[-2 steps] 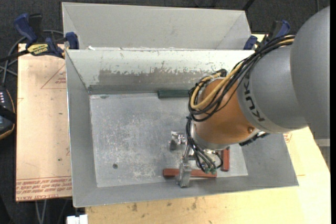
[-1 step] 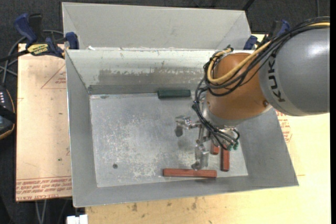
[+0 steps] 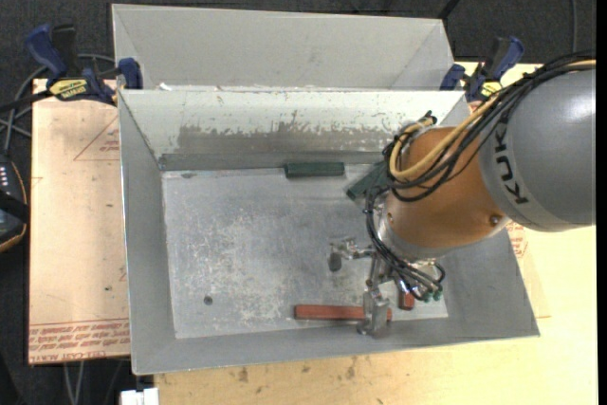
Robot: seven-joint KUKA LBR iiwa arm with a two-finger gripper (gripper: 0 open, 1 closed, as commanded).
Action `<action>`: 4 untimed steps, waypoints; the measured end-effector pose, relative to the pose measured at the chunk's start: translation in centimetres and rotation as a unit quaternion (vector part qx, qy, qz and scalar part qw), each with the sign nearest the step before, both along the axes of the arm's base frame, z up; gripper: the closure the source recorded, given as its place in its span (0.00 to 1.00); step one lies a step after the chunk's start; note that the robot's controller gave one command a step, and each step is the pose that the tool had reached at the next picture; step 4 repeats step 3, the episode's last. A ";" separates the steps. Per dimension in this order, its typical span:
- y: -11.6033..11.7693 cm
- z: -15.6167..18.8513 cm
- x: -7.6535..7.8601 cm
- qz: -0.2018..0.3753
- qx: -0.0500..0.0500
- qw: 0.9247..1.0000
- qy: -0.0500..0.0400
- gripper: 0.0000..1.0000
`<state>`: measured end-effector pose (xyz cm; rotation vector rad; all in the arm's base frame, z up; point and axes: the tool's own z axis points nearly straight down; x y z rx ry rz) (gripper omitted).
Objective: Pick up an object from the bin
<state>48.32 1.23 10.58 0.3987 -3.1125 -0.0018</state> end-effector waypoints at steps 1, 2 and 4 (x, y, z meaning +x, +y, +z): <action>0.0 -3.5 0.5 0.016 0.001 1.000 -0.009 0.00; 0.0 -3.5 0.2 0.016 0.001 1.000 -0.004 1.00; -2.6 15.0 3.3 0.093 -0.001 0.996 -0.008 1.00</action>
Offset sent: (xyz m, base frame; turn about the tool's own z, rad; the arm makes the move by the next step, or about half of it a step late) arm 0.0002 -0.0004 -0.0358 -0.0352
